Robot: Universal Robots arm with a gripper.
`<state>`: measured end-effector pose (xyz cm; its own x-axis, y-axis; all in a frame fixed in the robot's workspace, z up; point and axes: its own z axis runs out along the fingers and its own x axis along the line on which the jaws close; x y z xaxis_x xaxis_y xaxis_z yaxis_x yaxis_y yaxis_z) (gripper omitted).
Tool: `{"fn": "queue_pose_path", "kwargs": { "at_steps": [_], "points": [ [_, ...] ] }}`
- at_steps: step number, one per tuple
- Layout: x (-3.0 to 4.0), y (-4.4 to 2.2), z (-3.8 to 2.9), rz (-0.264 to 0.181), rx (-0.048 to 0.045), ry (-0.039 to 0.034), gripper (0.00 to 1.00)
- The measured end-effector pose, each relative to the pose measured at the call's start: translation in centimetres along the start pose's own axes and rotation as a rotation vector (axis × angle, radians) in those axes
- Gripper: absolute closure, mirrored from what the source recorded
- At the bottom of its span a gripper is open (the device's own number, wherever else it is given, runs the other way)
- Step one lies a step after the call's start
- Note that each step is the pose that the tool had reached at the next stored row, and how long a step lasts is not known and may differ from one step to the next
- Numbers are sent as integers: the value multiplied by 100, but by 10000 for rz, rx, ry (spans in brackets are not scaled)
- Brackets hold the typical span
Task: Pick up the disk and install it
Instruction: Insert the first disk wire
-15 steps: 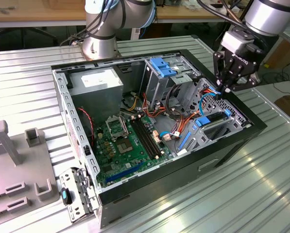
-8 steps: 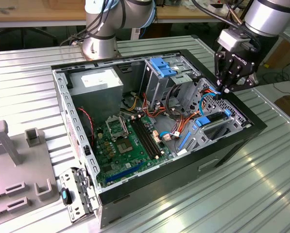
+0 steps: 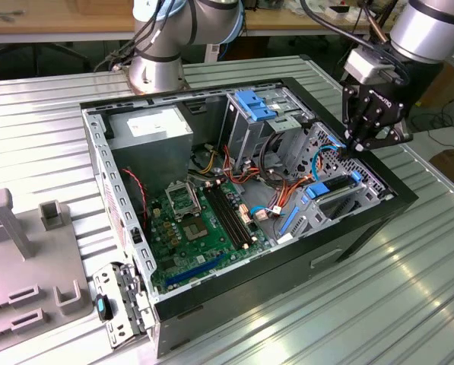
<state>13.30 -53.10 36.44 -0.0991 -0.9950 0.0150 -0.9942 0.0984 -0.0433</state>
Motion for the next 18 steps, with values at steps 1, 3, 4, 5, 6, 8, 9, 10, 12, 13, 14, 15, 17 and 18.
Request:
{"fn": "queue_pose_path", "kwargs": {
  "at_steps": [1, 3, 4, 5, 6, 8, 9, 10, 12, 13, 14, 15, 17, 18],
  "points": [
    [33, 3, -1, -2, -1, -8, 83],
    [41, 30, -1, 45, -2, -19, 83],
    [49, 35, -2, 78, -6, -33, 83],
    [77, 32, 1, 83, -8, -36, 83],
    [124, 29, 12, 106, -8, -37, 83],
    [159, 28, 35, 109, -8, -37, 83],
    [160, 29, 51, 109, -8, -37, 83],
    [160, 31, 67, 109, -8, -36, 83],
    [164, 49, 87, 111, -8, -35, 83],
    [168, 58, 90, 106, -8, -36, 83],
    [175, 75, 93, 66, -7, -37, 83],
    [179, 82, 97, 20, -7, -43, 83],
    [202, 96, 107, -86, -6, -49, 83],
    [211, 95, 113, -144, -6, -53, 83]
  ]
}}
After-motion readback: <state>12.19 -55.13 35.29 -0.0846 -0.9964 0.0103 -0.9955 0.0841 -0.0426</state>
